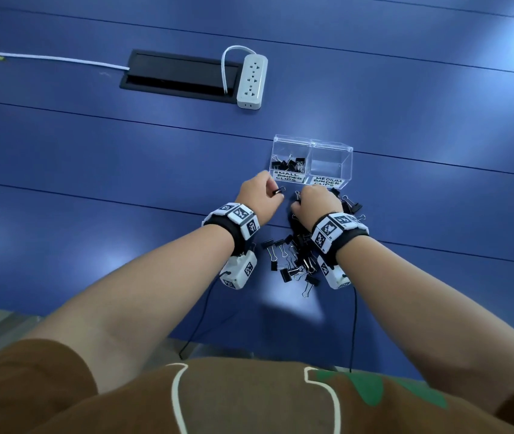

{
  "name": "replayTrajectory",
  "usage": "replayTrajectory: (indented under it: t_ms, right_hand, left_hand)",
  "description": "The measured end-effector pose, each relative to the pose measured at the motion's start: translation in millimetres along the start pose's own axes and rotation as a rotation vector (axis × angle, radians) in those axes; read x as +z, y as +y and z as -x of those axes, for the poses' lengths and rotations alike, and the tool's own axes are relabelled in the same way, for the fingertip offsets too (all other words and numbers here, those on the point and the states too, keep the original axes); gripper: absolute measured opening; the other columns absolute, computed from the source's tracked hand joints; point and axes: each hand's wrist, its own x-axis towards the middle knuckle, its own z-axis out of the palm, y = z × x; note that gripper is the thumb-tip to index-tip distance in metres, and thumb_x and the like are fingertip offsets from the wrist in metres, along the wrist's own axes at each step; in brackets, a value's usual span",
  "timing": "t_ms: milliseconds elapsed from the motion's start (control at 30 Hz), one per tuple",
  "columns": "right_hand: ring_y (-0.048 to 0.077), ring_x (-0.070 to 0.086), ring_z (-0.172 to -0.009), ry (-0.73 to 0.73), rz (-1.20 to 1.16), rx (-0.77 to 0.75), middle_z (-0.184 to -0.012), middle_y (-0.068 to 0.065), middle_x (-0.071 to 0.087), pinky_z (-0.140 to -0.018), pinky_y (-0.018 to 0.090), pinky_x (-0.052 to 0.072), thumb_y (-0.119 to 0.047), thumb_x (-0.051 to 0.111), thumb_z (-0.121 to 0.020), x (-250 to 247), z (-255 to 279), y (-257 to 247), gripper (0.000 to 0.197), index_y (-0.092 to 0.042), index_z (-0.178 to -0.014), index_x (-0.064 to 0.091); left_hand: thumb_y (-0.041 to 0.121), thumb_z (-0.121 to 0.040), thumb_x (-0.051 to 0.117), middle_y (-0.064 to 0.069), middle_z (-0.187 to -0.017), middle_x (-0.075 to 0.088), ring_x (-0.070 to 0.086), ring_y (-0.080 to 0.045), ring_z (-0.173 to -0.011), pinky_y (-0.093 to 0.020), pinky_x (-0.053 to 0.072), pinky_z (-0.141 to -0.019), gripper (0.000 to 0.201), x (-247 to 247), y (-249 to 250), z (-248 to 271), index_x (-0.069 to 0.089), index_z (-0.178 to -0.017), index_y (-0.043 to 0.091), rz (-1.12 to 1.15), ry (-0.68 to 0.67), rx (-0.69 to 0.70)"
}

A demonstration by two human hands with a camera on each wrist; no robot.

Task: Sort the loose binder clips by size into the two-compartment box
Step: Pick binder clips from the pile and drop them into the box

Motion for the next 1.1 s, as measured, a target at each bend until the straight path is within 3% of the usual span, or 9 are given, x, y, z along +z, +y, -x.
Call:
replayTrajectory:
  t_ms: [100,167,233,400,533,700,867,1033,1100]
  right_hand:
    - [0.029,0.055,-0.07,-0.016,-0.032,0.038,-0.086,0.016,0.065,-0.06,0.029,0.043,-0.016,0.049,-0.086,-4,0,5,0.016,-0.006,-0.076,0.055]
    - [0.027,0.051,-0.059,-0.019,-0.116,0.066,-0.066,0.011,0.058,-0.054,0.027,0.043,-0.018,0.05,-0.085,-9,2,9,0.024,-0.007,-0.064,0.052]
    - [0.026,0.048,-0.058,0.037,-0.246,0.079,-0.06,0.008,0.052,-0.055,0.027,0.041,-0.02,0.049,-0.085,-19,4,11,0.026,-0.009,-0.061,0.049]
    - [0.023,0.05,-0.072,0.172,-0.414,0.121,-0.076,0.007,0.057,-0.067,0.031,0.044,-0.019,0.045,-0.087,-54,-11,2,0.016,-0.011,-0.077,0.054]
    - [0.03,0.059,-0.08,0.119,-0.24,0.038,-0.081,0.014,0.064,-0.073,0.036,0.05,-0.011,0.045,-0.087,-70,-31,-18,0.019,-0.002,-0.079,0.06]
    - [0.035,0.06,-0.098,0.076,-0.128,-0.044,-0.107,0.019,0.065,-0.075,0.033,0.047,-0.007,0.04,-0.089,-63,-46,-35,0.026,-0.001,-0.101,0.062]
    - [0.035,0.055,-0.104,0.182,-0.218,-0.102,-0.117,0.017,0.056,-0.088,0.036,0.045,-0.008,0.044,-0.087,-46,-25,-40,0.026,-0.006,-0.105,0.062]
    - [0.027,0.058,-0.105,-0.198,-0.065,-0.292,-0.114,0.005,0.06,-0.093,0.036,0.049,-0.01,0.048,-0.084,0,15,-57,0.028,-0.019,-0.106,0.063]
    - [0.025,0.052,-0.107,-0.248,-0.033,-0.324,-0.109,0.006,0.055,-0.09,0.04,0.05,-0.011,0.05,-0.081,21,31,-53,0.027,-0.022,-0.102,0.062]
  left_hand:
    - [0.013,-0.082,0.064,-0.002,-0.078,0.063,0.062,-0.022,-0.073,-0.031,0.053,-0.072,0.011,-13,15,-14,0.053,-0.081,0.017,0.097,0.04,0.025]
    - [0.015,-0.082,0.065,-0.007,-0.081,0.066,0.066,-0.025,-0.076,-0.034,0.056,-0.073,0.01,-19,25,-26,0.055,-0.082,0.017,0.122,0.049,0.036]
    - [0.015,-0.082,0.066,-0.01,-0.083,0.068,0.067,-0.027,-0.078,-0.037,0.057,-0.073,0.01,-23,34,-36,0.056,-0.083,0.017,0.114,0.048,0.053]
    - [0.01,-0.081,0.06,-0.011,-0.083,0.067,0.068,-0.029,-0.08,-0.034,0.057,-0.072,0.012,-28,36,-45,0.06,-0.091,0.017,0.084,-0.019,0.032]
    - [0.009,-0.081,0.057,-0.003,-0.08,0.062,0.06,-0.02,-0.073,-0.019,0.046,-0.06,0.017,-39,18,-31,0.063,-0.094,0.017,0.019,-0.004,0.006]
    - [0.01,-0.082,0.059,0.003,-0.076,0.059,0.055,-0.016,-0.073,-0.021,0.041,-0.068,0.013,-55,-30,7,0.065,-0.09,0.017,-0.081,-0.018,-0.058]
    - [0.012,-0.075,0.062,0.002,-0.082,0.059,0.056,-0.018,-0.074,-0.029,0.05,-0.074,0.016,-68,-77,44,0.062,-0.089,0.021,-0.219,-0.152,-0.084]
    - [0.029,-0.077,0.071,0.004,-0.093,0.049,0.05,-0.016,-0.078,-0.03,0.048,-0.077,0.032,-64,-85,58,0.058,-0.105,0.024,-0.347,-0.261,-0.019]
    - [0.031,-0.079,0.07,0.003,-0.096,0.048,0.05,-0.016,-0.079,-0.032,0.048,-0.08,0.032,-59,-83,59,0.057,-0.107,0.023,-0.357,-0.28,-0.009]
